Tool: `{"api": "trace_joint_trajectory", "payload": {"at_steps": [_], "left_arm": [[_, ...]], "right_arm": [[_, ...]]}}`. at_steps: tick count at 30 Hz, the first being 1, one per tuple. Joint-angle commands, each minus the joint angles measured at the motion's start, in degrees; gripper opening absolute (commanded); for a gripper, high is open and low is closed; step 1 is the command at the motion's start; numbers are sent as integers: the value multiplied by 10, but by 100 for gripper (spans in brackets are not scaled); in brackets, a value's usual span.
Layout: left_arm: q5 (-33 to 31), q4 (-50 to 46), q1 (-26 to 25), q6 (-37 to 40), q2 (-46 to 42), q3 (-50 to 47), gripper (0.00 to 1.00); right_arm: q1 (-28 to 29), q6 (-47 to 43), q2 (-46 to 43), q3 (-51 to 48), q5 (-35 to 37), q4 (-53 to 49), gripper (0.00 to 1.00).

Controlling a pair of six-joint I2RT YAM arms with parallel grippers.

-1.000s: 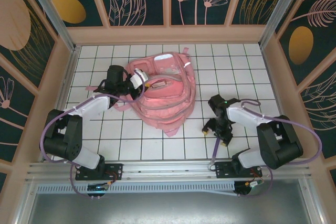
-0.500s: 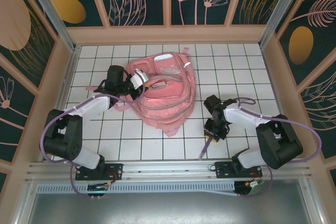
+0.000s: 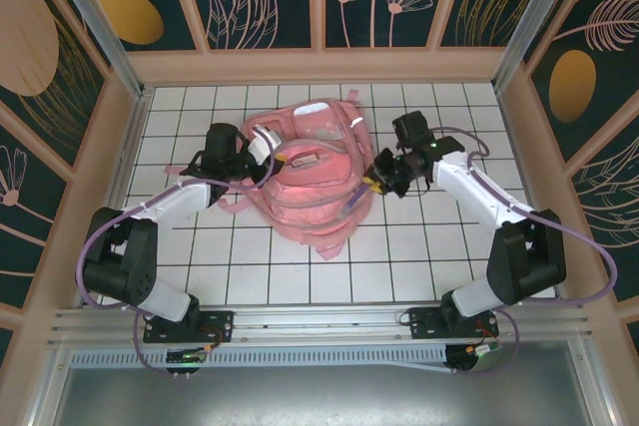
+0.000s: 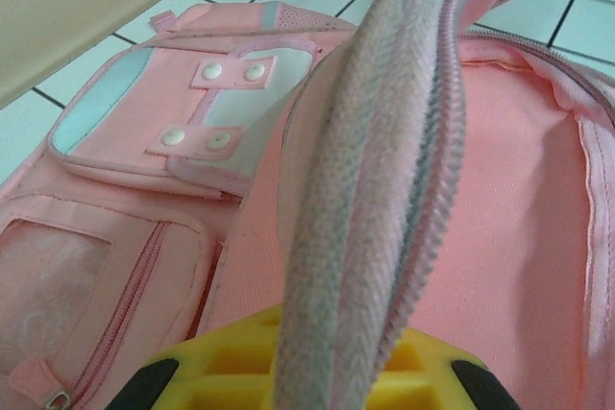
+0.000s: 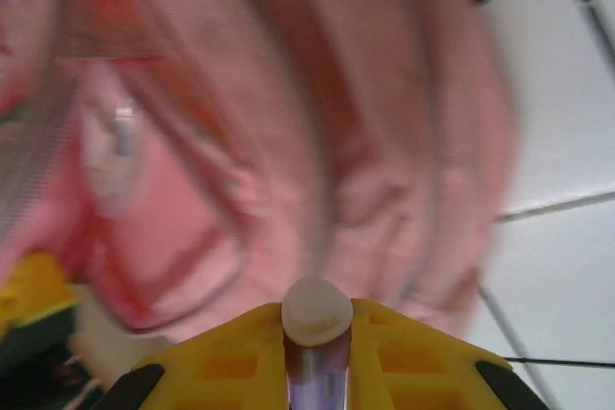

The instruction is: Pack the student bag

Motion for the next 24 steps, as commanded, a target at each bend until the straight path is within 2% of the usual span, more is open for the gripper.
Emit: {"api": "trace_joint_trajectory", "payload": {"at_steps": [1, 6, 11, 13, 16, 18, 20, 22, 24], "left_arm": [[18, 68, -17, -106, 14, 37, 1], [54, 105, -38, -157, 27, 35, 1], [92, 142, -46, -204, 23, 36, 7], [105, 153, -46, -218, 21, 33, 9], [109, 142, -46, -224, 17, 31, 10], [111, 130, -46, -218, 9, 30, 11], [118, 120, -46, -202, 3, 29, 18], [134, 81, -46, -159, 4, 44, 23], [156, -4, -46, -82, 10, 80, 27]], "right_arm": [[-2, 121, 24, -7, -75, 113, 17], [1, 218, 60, -18, -67, 227, 18], [5, 250, 121, 9, -23, 216, 21], [7, 256, 136, 13, -10, 220, 27], [10, 259, 139, 17, 12, 220, 44], [8, 242, 136, 24, 11, 211, 53], [5, 212, 128, 34, 21, 174, 60], [-6, 184, 111, 36, 34, 132, 62], [-21, 164, 86, 23, 37, 112, 62]]}}
